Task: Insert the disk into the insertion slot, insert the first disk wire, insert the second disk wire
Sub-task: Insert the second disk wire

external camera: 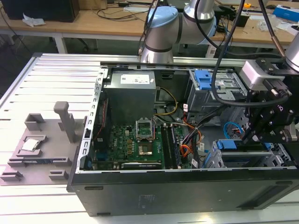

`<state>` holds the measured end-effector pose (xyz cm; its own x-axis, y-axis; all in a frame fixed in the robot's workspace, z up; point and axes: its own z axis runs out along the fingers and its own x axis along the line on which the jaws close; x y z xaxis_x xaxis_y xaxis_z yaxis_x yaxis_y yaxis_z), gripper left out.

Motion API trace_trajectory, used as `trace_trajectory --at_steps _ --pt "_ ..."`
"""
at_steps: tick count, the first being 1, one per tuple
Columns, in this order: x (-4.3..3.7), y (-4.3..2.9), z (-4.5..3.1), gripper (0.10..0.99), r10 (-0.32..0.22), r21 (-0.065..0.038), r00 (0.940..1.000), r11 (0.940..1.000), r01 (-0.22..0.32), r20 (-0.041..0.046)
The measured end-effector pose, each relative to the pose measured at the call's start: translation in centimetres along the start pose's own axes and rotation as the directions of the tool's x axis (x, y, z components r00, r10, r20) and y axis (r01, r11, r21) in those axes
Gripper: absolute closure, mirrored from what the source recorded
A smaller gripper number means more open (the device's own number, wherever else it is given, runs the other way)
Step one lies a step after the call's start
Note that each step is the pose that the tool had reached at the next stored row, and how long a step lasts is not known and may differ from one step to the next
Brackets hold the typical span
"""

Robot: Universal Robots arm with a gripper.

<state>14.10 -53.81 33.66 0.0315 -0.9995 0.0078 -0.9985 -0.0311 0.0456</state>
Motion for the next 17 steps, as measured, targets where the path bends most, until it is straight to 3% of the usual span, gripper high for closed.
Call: trace_trajectory --at_steps 4,6,8,12,13,14,17 --pt "-0.01 0.00 0.03 0.922 0.000 0.000 1.0000 1.0000 0.000 0.0006" --pt "-0.01 -0.01 0.05 0.847 0.000 0.000 1.0000 1.0000 0.000 0.0009" --pt "0.00 0.01 -0.30 0.847 0.000 0.000 1.0000 1.0000 0.000 0.0014" --pt "0.02 0.11 -2.35 0.847 0.000 0.000 1.0000 1.0000 0.000 0.0006" --pt "-0.03 0.15 -3.22 0.859 0.000 0.000 1.0000 1.0000 0.000 0.0004" --pt "-0.04 0.17 -3.66 0.925 0.000 0.000 1.0000 1.0000 0.000 0.0006" --pt "-0.03 0.22 -4.83 0.980 0.000 0.000 1.0000 1.0000 0.000 0.0004"
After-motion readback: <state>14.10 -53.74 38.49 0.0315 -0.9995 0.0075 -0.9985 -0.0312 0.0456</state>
